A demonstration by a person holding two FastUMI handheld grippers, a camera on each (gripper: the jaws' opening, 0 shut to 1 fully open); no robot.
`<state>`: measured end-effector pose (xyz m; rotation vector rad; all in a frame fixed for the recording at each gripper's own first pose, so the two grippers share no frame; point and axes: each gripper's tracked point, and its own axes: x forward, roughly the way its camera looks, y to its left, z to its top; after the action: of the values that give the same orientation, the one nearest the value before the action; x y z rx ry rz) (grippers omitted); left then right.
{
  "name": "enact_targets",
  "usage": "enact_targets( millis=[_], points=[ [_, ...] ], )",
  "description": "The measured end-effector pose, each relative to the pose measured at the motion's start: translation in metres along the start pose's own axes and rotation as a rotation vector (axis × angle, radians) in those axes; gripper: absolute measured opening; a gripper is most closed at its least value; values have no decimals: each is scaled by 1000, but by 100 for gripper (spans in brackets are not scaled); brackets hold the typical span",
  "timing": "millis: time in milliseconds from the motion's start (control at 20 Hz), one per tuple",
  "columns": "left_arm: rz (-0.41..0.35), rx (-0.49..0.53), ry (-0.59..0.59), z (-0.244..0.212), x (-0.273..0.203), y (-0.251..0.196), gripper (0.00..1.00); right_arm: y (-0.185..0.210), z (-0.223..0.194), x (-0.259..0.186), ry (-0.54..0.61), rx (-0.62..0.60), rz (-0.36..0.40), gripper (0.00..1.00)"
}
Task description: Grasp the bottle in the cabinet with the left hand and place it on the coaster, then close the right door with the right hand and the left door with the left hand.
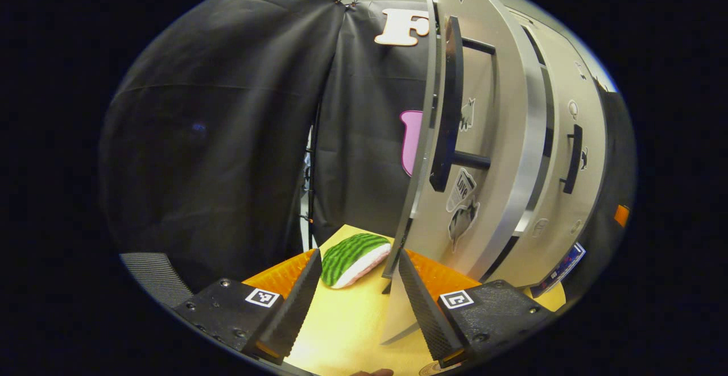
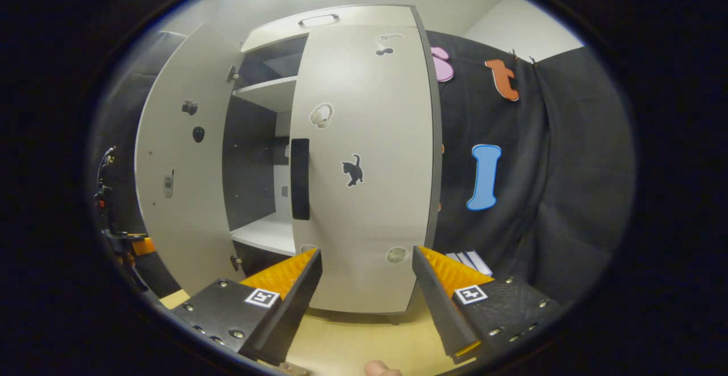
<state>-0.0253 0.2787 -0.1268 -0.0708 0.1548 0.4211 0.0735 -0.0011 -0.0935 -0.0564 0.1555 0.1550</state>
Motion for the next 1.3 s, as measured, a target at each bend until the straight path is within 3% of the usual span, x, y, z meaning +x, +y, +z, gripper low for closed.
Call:
enact_targets(
  millis=[300,650,950,1100,1300],
  points=[
    [-116,30,21,-7,2,-54,87,-15,0,-7,-2,7,-21,93],
    [-363,28,62,-25,-8,-164,87,-34,3,-21,-10,16,-52,93],
    [-405,55,74,-28,-18,-190,88,-49,4,-34,-19,32,-82,93],
    [-397,53,67,-25,-23,-188,87,-51,1,-38,-13,35,-80,96],
    [-388,56,63,-22,-31,-183,87,-48,1,-42,-12,30,-69,93]
  ],
)
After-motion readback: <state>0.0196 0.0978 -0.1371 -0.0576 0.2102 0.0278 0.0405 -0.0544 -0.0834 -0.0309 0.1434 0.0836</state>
